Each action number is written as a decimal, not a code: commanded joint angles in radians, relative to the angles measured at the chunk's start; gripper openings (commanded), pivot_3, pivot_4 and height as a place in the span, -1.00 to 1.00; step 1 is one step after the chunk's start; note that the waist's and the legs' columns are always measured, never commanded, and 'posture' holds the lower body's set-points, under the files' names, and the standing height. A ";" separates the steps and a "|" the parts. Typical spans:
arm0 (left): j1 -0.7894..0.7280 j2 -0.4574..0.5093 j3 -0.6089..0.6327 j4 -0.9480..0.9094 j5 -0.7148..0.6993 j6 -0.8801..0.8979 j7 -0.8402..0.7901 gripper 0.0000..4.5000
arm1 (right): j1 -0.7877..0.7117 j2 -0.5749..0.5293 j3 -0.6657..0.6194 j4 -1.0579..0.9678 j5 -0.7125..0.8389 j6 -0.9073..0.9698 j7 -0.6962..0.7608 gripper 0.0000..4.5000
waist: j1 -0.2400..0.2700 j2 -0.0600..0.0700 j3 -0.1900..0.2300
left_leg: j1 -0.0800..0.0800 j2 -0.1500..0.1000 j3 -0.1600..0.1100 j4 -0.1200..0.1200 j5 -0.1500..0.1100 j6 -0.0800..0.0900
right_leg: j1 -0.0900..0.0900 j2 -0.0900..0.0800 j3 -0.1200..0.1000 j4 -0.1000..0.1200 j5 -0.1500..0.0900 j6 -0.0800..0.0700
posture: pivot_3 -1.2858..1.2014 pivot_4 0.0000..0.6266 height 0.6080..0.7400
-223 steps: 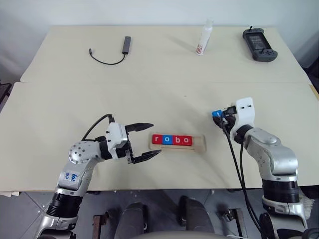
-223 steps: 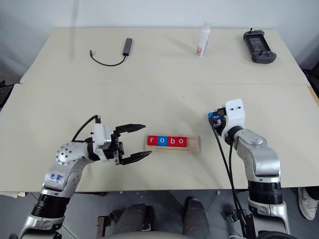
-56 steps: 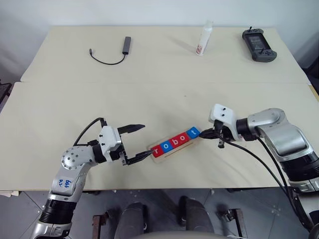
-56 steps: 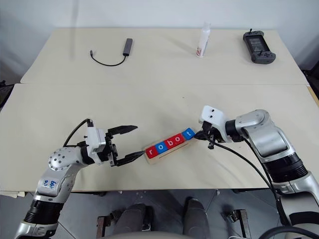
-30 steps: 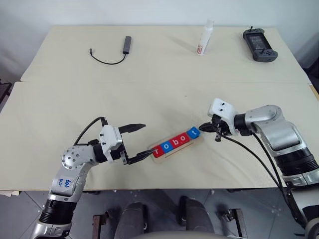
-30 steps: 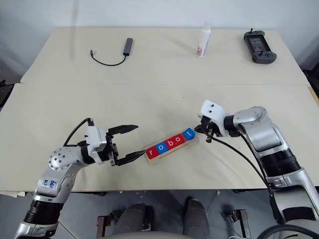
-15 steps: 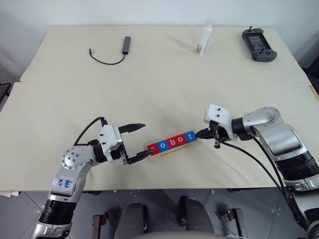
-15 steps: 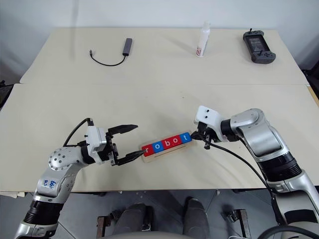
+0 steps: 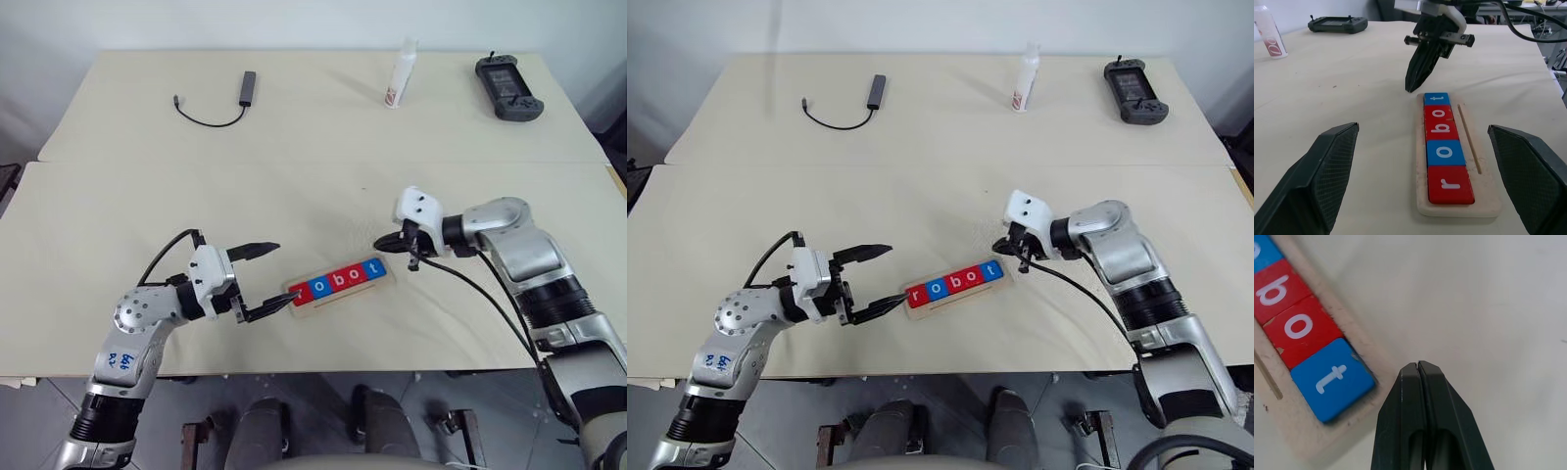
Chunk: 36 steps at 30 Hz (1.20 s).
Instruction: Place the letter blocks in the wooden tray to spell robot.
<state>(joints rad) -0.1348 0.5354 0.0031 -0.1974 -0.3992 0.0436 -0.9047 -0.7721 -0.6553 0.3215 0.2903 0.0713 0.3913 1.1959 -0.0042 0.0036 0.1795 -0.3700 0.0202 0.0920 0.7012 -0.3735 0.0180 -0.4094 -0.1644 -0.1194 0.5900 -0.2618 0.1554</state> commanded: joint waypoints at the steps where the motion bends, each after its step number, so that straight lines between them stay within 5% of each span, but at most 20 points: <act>1: 0.012 0.015 0.027 -0.041 -0.012 -0.002 -0.002 1.00 | -0.025 0.003 0.011 0.023 -0.012 -0.026 0.046 -0.98 | 0.000 0.000 0.000 | 0.000 0.000 0.000 0.000 0.000 0.000 | 0.000 0.000 0.000 0.000 0.000 0.000 | 0.03 -0.52 1.00; 31: -0.005 0.030 0.045 -0.001 -0.016 -0.010 -0.042 1.00 | 0.158 -0.133 -0.074 -0.258 0.045 0.126 0.092 -0.98 | 0.003 0.000 0.000 | 0.000 0.000 0.000 0.000 0.000 0.000 | 0.000 0.000 0.000 0.000 0.000 0.000 | 0.03 -0.52 1.00; 36: -0.007 0.040 0.054 0.011 -0.020 -0.009 -0.057 1.00 | 0.195 -0.131 -0.174 -0.242 0.069 0.023 0.019 -0.98 | 0.002 0.000 0.000 | 0.000 0.000 0.000 0.000 0.000 0.000 | 0.000 0.000 0.000 0.000 0.000 0.000 | 0.03 -0.52 1.00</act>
<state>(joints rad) -0.1393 0.5623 0.0315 -0.1794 -0.4026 0.0445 -0.9521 -0.5799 -0.7721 0.2144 0.0640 0.1175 0.4709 1.2349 -0.0017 0.0036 0.1795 -0.3699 0.0202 0.0921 0.7013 -0.3735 0.0180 -0.4093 -0.1644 -0.1193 0.5901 -0.2618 0.1554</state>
